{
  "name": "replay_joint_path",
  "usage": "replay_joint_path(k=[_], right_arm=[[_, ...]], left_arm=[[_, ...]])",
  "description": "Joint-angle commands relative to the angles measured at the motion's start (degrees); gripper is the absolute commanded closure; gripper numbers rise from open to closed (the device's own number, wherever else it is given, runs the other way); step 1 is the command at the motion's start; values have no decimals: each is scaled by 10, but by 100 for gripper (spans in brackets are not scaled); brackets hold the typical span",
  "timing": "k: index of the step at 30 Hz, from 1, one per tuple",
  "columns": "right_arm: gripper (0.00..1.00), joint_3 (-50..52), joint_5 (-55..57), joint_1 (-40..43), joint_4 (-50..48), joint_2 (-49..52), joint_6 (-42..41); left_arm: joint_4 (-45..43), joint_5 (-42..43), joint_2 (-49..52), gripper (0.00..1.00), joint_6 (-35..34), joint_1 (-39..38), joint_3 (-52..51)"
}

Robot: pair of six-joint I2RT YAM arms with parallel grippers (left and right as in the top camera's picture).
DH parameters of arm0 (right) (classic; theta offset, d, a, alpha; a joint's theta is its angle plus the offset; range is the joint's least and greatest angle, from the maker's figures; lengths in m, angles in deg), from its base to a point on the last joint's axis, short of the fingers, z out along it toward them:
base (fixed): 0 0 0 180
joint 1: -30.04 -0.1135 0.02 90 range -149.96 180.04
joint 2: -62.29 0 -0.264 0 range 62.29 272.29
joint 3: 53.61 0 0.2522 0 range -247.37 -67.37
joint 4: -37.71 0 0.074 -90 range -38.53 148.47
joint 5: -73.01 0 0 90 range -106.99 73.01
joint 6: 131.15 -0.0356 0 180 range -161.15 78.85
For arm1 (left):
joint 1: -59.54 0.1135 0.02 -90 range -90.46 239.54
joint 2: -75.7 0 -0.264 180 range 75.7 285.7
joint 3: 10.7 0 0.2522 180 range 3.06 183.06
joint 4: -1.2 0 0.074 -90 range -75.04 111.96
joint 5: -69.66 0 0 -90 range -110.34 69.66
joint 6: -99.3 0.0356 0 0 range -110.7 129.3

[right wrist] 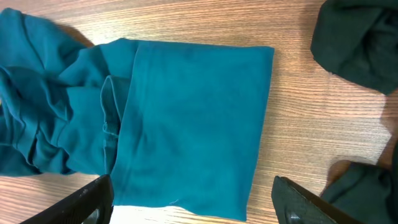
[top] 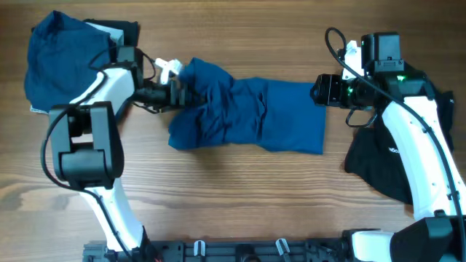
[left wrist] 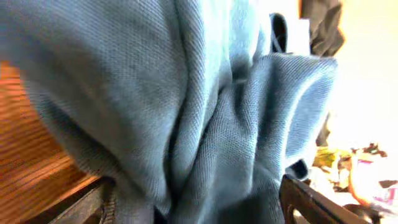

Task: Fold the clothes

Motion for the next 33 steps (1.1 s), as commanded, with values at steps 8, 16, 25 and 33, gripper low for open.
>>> replay_joint_path(k=[8, 16, 25, 33], right_arm=[[18, -5, -1, 0, 2, -4, 12], [18, -5, -5, 0, 7, -4, 12], [18, -5, -5, 0, 7, -4, 12], [18, -5, -5, 0, 3, -4, 12]], left_arm=[[31, 77, 8, 0, 59, -6, -4], [38, -67, 8, 0, 64, -54, -4], [5, -110, 8, 62, 25, -76, -4], [22, -110, 0, 96, -36, -26, 23]])
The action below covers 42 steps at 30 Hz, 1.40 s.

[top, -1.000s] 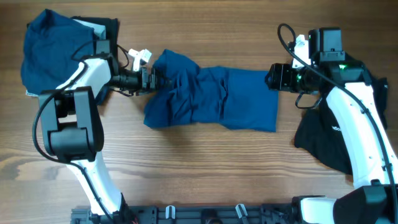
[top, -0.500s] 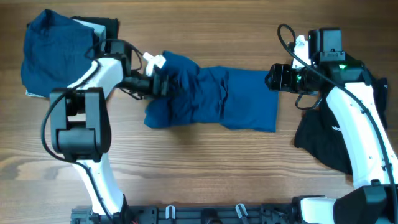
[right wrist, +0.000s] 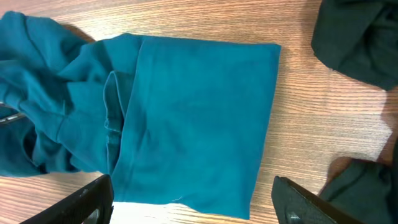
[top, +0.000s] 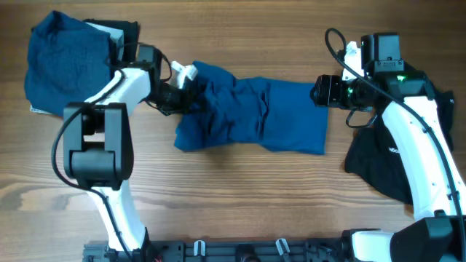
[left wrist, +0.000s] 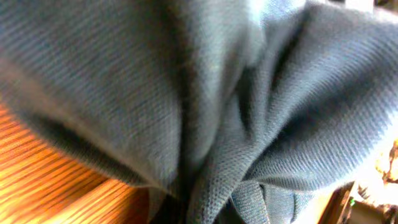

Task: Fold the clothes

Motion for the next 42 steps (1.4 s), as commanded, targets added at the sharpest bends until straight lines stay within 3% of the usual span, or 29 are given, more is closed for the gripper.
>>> replay_joint_path(k=[1, 9, 17, 29, 35, 42], right_arm=[[18, -5, -5, 0, -4, -4, 12], [18, -5, -5, 0, -4, -4, 12], [18, -5, -5, 0, -8, -4, 12], [18, -5, -20, 0, -7, -4, 12], [18, -4, -20, 0, -7, -4, 12], [18, -4, -20, 0, -7, -4, 10]], left_arm=[[33, -6, -5, 96, -34, 46, 28], [83, -6, -61, 96, -33, 116, 59], [113, -59, -87, 96, -34, 103, 62], [144, -166, -100, 96, -58, -22, 121], [158, -168, -103, 96, -62, -78, 187], [140, -200, -99, 96, -57, -170, 195]])
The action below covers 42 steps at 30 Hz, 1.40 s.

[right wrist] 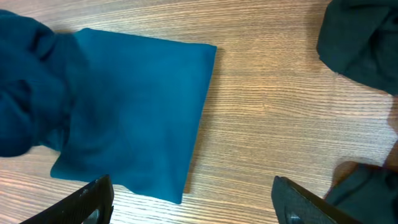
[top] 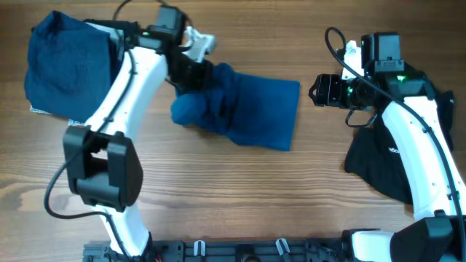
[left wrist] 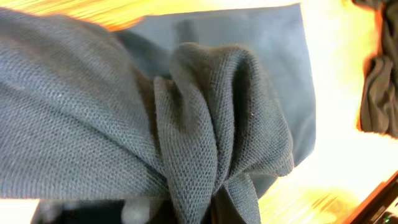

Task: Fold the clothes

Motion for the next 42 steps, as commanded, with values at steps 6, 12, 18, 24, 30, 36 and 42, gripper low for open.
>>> replay_joint_path(k=[6, 12, 18, 24, 30, 36, 42], right_arm=[[18, -4, -11, 0, -2, -4, 10], [19, -11, -11, 4, -31, -9, -17], [19, -55, -11, 45, -65, -43, -70], [20, -80, -11, 89, -57, -71, -81], [76, -74, -32, 97, -8, -48, -80], [96, 0, -109, 97, -38, -5, -97], [96, 98, -210, 97, -128, 37, -97]], left_arm=[[-35, -96, -9, 94, -1, -138, 13], [-42, -96, -7, 94, -1, -180, 13], [-43, -96, -7, 95, -1, -200, 13], [-73, -96, -7, 96, -28, -194, 13], [-85, -96, -9, 96, -51, -185, 13], [-85, -96, -9, 96, -90, -152, 13], [-85, -96, -9, 96, -104, -136, 13]])
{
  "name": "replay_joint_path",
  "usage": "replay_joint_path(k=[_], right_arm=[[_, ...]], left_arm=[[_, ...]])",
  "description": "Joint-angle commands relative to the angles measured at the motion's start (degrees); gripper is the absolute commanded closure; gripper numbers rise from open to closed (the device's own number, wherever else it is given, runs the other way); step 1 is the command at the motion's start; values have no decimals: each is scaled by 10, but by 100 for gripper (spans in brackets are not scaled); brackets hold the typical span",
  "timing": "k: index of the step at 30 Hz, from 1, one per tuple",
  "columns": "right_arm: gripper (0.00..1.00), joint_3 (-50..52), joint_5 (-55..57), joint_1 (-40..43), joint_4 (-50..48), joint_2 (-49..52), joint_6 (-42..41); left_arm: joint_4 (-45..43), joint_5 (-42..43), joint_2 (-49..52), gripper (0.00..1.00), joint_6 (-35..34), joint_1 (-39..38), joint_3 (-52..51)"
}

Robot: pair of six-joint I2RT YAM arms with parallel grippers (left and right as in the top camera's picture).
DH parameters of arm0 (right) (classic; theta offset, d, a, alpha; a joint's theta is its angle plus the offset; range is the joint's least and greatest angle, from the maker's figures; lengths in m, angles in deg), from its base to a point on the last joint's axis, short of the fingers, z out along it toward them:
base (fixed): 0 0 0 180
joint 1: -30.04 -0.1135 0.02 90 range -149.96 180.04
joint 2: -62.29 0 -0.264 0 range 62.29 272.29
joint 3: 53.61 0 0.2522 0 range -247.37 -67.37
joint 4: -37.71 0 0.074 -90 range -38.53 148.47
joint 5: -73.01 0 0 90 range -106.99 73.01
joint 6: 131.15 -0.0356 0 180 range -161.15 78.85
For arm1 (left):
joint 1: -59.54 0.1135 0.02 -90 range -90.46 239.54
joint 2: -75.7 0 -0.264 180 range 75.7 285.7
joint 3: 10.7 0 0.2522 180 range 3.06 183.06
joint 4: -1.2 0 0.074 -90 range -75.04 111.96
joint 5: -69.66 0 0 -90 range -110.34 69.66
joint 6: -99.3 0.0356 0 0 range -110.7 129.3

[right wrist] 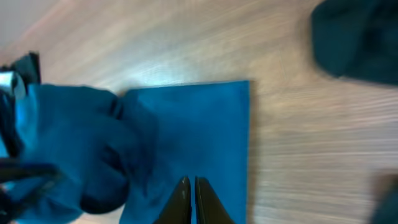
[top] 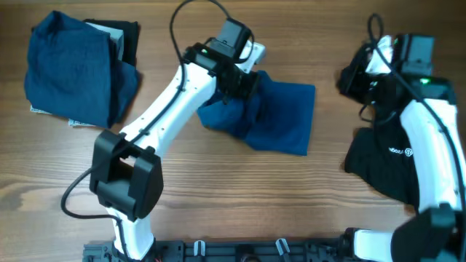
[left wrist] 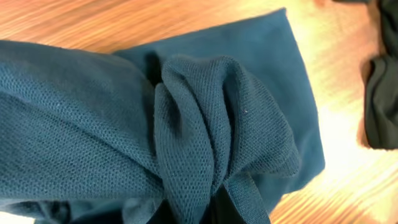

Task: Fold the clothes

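A teal-blue garment (top: pixel 280 120) lies at the table's middle, its right part flat and its left part bunched up. My left gripper (top: pixel 234 80) is shut on that bunched end. Bunched cloth (left wrist: pixel 205 112) fills the left wrist view and hides the jaws. My right gripper (top: pixel 348 76) hangs at the far right, apart from the garment. Its fingers (right wrist: pixel 191 182) are shut with nothing between them, and the garment's flat part (right wrist: pixel 205 118) shows beyond them.
A stack of blue clothes (top: pixel 73 65) sits at the far left of the wooden table (top: pixel 218 196). A dark garment (top: pixel 378 171) lies in a heap at the right under my right arm, also seen as dark cloth (right wrist: pixel 357 43) in the right wrist view.
My left gripper, still shut on the bunched end, is now further right, and the garment lies further right with it. My right gripper has shut and moved up and to the right.
The garment first lay stretched out between both arms, left gripper shut on its left end, right gripper open at its right edge. Then the garment lay shorter and more to the left with the bunched end raised. Now it is piled over the flat part at mid-table.
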Motion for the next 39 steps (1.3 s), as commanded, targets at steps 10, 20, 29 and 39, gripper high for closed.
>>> replay_joint_path(k=[10, 20, 29, 39], right_arm=[[96, 141, -131, -8, -134, 106, -3], [96, 141, -135, -78, -216, 121, -47], [96, 141, -136, -87, -233, 121, -58], [95, 141, -134, -100, -254, 122, -63]], left_arm=[[14, -10, -15, 96, -24, 40, 46], [88, -196, -36, 96, -24, 105, 52], [117, -261, -36, 96, -15, 168, 52], [122, -228, -37, 96, -16, 210, 52]])
